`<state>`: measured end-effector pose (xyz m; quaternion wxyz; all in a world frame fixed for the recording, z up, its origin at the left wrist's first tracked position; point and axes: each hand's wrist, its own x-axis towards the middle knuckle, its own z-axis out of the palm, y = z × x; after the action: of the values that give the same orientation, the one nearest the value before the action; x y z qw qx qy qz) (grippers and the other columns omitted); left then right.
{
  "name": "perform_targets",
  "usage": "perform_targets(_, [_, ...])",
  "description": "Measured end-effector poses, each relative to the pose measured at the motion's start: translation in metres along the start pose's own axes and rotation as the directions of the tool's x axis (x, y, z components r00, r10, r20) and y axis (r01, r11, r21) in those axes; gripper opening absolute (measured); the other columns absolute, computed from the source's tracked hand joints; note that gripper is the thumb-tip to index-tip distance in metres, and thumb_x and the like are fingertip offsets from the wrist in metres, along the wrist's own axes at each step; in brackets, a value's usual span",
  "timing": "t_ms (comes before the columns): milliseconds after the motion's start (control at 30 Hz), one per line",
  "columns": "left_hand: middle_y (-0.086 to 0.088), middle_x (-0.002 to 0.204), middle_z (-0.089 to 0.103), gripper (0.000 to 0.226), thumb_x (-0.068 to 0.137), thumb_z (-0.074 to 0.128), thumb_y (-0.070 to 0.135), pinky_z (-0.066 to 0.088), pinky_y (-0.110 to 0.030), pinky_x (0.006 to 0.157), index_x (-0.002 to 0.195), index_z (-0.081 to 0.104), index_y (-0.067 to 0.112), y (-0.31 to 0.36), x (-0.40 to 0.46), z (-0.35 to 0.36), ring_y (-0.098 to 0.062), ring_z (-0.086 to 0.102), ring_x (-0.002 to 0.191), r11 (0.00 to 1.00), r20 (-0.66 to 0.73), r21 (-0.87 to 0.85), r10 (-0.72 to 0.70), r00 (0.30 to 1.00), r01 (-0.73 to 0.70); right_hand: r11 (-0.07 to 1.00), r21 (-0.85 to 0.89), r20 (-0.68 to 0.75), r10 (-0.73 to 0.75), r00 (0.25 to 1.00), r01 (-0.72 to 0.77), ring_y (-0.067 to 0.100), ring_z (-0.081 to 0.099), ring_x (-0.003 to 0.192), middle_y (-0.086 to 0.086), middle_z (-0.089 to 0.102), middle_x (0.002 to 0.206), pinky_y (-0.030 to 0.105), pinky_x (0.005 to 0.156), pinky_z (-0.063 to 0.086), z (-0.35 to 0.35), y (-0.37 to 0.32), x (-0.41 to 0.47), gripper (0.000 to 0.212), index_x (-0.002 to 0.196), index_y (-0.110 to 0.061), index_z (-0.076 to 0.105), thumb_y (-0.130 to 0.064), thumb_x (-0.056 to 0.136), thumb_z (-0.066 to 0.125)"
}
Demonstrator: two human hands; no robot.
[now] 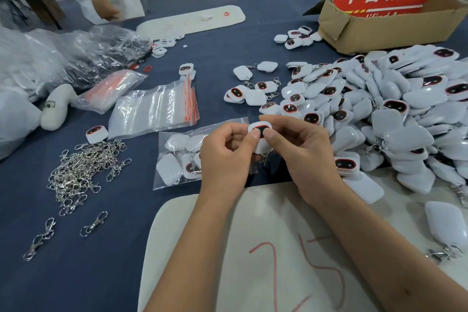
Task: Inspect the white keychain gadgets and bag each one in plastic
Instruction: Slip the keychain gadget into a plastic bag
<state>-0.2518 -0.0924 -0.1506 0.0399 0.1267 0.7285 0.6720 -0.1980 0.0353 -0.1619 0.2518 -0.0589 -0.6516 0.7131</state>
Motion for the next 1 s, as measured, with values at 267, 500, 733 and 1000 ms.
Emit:
perform_targets(267, [-0.010, 0.082, 0.073, 0.008, 0.097, 0.071, 0.014, 0.062, -0.051, 0.067, 0.098, 0.075, 0.007, 0.0011, -0.0012, -0.0007, -0.007, 0.067, 0.061, 0.999, 0.034, -0.043, 0.005, 0.999, -0.004, 0.997, -0.042, -0.003, 0.066, 0.998, -0.066, 0.009, 0.073, 0.086, -0.002, 0.080, 0.095, 0.026, 0.080, 0.054, -0.0014, 0.0048, 0.0024, 0.016, 0.104, -0.022, 0.081, -0.021, 0.095, 0.068])
perform_targets(500, [-0.010, 0.088, 0.075, 0.010, 0.098, 0.070, 0.015, 0.062, -0.054, 0.069, 0.102, 0.074, 0.007, 0.0010, -0.0009, -0.0011, -0.012, 0.070, 0.067, 1.000, 0.063, -0.030, -0.004, 0.998, 0.006, 0.995, -0.050, -0.058, 0.084, 0.995, -0.087, 0.008, 0.065, 0.068, 0.000, 0.078, 0.081, 0.021, 0.065, 0.053, -0.0015, 0.0043, 0.0012, 0.010, 0.093, -0.020, 0.082, -0.022, 0.093, 0.072])
perform_targets(733, [-0.013, 0.091, 0.075, 0.008, 0.093, 0.075, 0.008, 0.060, -0.048, 0.076, 0.101, 0.074, 0.009, 0.0021, -0.0020, -0.0014, -0.035, 0.071, 0.082, 0.999, 0.110, -0.044, 0.019, 0.994, -0.014, 0.995, -0.065, -0.075, 0.075, 0.994, -0.080, 0.004, 0.067, 0.068, -0.002, 0.077, 0.076, 0.016, 0.065, 0.052, -0.0015, 0.0007, 0.0010, 0.014, 0.091, -0.017, 0.081, -0.010, 0.096, 0.071])
perform_targets(1000, [-0.005, 0.088, 0.076, 0.021, 0.087, 0.080, 0.005, 0.061, -0.042, 0.062, 0.103, 0.070, 0.016, 0.0012, -0.0021, -0.0036, -0.036, 0.072, 0.076, 1.000, 0.147, -0.021, 0.017, 0.989, -0.014, 0.997, -0.013, -0.056, 0.077, 0.995, -0.078, 0.011, 0.070, 0.073, 0.003, 0.078, 0.080, 0.021, 0.066, 0.055, 0.0007, -0.0002, 0.0000, 0.014, 0.088, -0.021, 0.081, -0.014, 0.096, 0.071])
